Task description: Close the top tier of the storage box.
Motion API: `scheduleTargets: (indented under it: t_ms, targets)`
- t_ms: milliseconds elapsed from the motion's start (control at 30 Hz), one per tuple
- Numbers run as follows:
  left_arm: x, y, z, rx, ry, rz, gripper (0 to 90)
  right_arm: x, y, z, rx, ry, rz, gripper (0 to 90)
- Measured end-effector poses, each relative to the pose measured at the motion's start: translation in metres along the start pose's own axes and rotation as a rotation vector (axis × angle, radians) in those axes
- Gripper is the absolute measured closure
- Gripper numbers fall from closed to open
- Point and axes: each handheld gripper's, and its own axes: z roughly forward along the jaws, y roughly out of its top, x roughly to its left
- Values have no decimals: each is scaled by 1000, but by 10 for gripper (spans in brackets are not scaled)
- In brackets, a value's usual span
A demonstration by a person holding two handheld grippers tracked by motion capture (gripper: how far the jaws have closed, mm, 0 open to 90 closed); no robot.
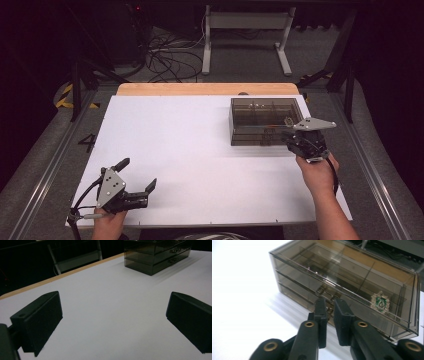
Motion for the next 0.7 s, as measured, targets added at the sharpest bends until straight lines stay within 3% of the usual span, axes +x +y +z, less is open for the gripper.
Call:
scheduleTargets:
  t_ms: [267,500,700]
  targets:
    - [0,0,0,5,-1,1,13,8,0,-17,-45,78,-5,633]
    - [0,0,0,6,-1,1,13,16,-3,-22,-88,131,-31,390]
    - [0,0,0,6,-1,0,13,24,-6,-22,-123,204,-67,182]
